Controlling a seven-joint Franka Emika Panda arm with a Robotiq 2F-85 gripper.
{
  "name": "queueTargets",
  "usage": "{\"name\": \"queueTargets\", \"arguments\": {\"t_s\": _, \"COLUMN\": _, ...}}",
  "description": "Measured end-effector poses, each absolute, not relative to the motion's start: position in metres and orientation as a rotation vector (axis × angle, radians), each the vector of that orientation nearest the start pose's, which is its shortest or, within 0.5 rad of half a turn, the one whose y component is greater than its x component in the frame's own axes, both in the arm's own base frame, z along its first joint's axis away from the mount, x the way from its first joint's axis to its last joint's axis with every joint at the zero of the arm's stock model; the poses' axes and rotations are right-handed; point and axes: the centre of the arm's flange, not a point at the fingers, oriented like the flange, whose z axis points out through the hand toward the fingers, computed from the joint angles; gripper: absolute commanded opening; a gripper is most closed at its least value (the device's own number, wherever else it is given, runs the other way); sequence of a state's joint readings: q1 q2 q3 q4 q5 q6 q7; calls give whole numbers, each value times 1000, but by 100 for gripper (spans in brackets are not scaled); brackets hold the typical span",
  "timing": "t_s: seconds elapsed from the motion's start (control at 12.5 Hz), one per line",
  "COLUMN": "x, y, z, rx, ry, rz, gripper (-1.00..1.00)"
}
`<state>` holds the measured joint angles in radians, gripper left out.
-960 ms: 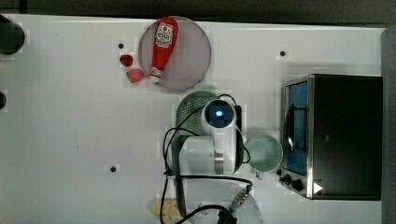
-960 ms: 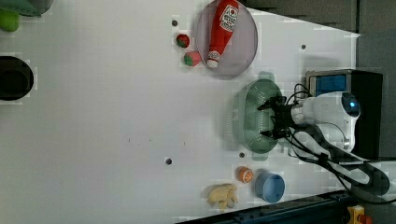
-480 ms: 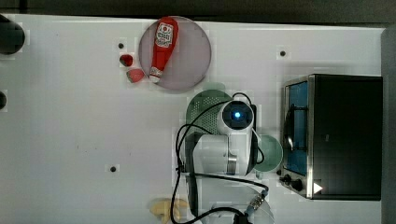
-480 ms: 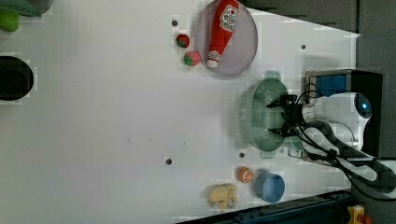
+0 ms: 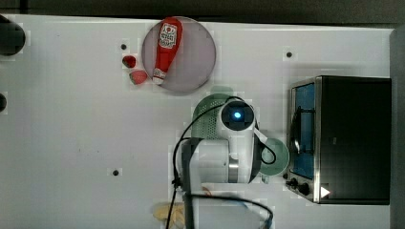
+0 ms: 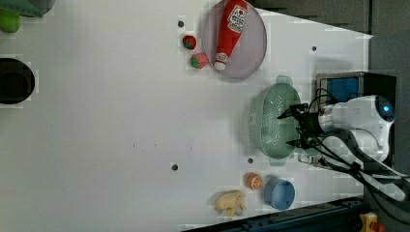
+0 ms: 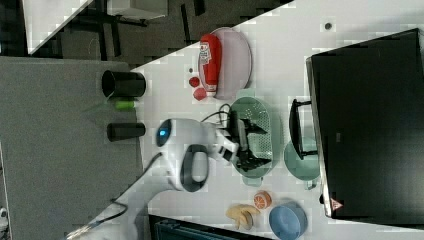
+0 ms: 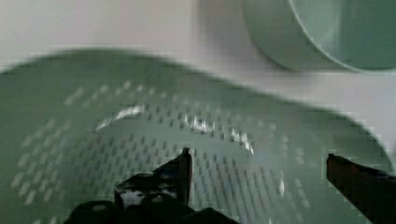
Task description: Drag strainer left to right.
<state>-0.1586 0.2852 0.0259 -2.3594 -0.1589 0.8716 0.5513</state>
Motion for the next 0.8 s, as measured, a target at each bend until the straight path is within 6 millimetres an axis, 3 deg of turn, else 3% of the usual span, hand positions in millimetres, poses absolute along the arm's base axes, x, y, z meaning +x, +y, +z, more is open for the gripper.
{"name": "queueTargets", "arguments": {"t_s": 0.16, "x": 491, "y": -40, "z": 250, "rx": -2710, "ry": 1968, "rz": 230, "gripper": 100}}
{"name": "queueTargets", "arguments": {"t_s": 0.24, "x": 497, "y": -32, "z": 290, "rx": -2757, "ry": 1940, "rz": 228, "gripper": 100}}
{"name": "queueTargets", "arguments": {"t_s": 0.48, "x": 511, "y": -15, "z": 433, "rx": -2776, "ry": 1788, "rz": 145, "gripper": 100}}
{"name": "queueTargets", "arguments": {"t_s": 0.64, "x": 504, "y": -14, "z": 523, "rx": -2761, "ry": 1628, "rz": 48, "gripper": 100}}
{"name": "queueTargets", "arguments": {"t_s": 0.8, "x": 485, "y": -19, "z": 579, "rx": -2752, "ry": 1514, "rz": -1, "gripper": 100}}
